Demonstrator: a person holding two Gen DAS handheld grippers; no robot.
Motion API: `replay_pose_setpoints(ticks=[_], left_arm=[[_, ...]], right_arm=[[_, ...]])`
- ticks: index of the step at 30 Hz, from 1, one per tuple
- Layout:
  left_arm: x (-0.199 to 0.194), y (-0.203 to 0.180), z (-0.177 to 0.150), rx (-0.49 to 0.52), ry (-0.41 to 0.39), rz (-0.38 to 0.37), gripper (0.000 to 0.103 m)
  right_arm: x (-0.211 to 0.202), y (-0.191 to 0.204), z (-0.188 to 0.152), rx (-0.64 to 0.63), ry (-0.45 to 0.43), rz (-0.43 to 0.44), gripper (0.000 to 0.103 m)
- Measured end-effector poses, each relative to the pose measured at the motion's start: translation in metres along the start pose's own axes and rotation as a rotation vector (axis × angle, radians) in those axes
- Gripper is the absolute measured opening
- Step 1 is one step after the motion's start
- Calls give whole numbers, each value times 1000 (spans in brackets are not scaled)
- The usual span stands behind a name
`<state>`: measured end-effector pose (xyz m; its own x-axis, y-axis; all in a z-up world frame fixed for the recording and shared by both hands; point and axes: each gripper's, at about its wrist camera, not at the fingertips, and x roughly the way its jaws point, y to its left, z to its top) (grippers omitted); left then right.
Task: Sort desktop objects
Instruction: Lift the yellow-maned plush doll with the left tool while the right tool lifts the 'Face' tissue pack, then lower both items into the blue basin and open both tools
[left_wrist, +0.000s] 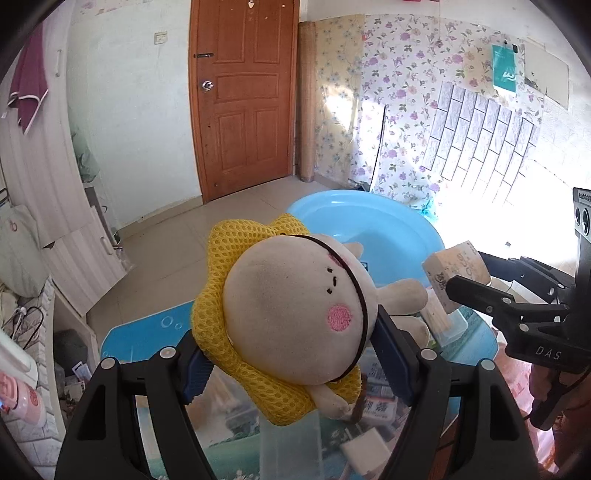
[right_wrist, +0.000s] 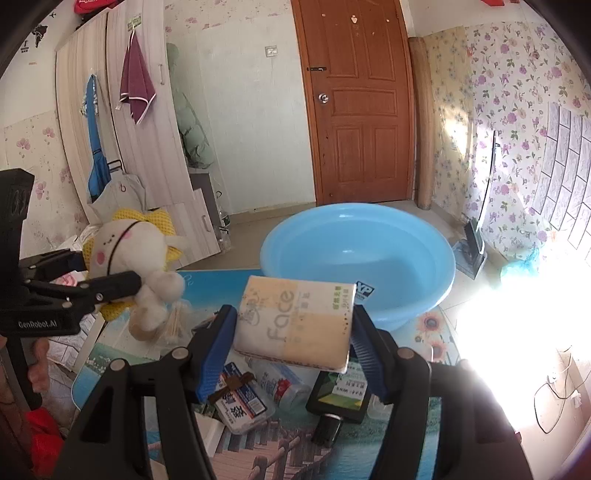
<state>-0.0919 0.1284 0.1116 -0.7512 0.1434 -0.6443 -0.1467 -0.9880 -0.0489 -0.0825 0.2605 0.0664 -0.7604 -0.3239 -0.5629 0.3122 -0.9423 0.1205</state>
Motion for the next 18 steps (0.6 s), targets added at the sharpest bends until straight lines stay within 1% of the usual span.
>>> replay_pose_setpoints(ticks=[3,7,10,14,18], left_arm=[[16,-13,14,14,-14,-9,76],[45,-28,36,41,-2,-25,76],[67,-32,47,54,9,-17,76],[92,-36,54,58,34,-23,77],[108,-39,52,70,42,-30,79]], right_arm=[[6,-10,11,-1,-17,-6,62],[18,-24,20,-13,-30,-23,62],[28,-35,26,-4,-33,-28,62],[38,-48,28,13,-35,-37,62],[50,-58,26,27,-21,-48,62]])
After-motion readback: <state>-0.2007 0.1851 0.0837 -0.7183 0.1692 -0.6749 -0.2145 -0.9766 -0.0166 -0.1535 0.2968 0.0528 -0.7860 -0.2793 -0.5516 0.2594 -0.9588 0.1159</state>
